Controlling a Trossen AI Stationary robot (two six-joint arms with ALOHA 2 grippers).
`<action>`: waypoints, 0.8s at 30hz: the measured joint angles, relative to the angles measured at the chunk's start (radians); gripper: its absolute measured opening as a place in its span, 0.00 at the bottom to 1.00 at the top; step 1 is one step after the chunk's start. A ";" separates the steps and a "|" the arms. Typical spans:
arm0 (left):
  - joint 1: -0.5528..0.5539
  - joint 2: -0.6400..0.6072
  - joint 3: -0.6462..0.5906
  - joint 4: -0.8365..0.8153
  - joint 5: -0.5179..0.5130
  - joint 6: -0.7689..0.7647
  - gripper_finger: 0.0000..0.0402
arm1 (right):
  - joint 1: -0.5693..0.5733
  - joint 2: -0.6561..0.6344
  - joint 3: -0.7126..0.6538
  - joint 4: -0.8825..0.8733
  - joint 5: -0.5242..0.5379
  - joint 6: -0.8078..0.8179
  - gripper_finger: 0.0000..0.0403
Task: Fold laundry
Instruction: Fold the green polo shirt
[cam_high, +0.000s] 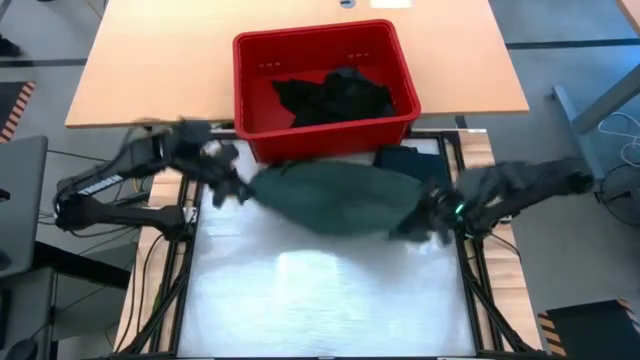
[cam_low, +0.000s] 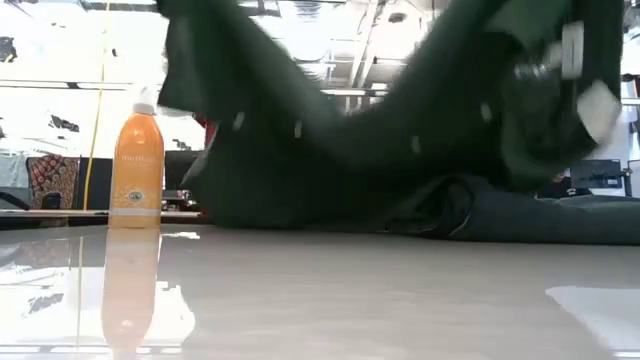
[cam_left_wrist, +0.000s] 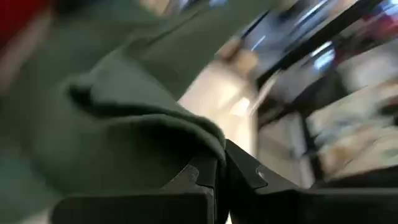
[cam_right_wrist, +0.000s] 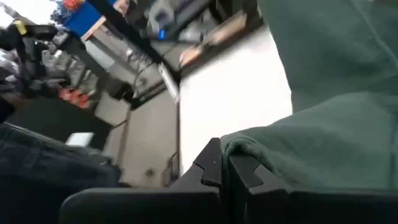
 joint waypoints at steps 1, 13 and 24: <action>-0.049 -0.017 -0.049 -0.029 -0.048 -0.028 0.00 | 0.053 -0.002 -0.070 0.068 0.015 0.065 0.05; -0.495 -0.228 -0.632 0.113 -0.183 -0.552 0.00 | 0.582 0.205 -0.457 0.554 0.174 0.703 0.05; -0.591 -0.307 -0.753 0.054 -0.098 -0.650 0.00 | 0.735 0.402 -0.463 0.565 0.011 1.104 0.05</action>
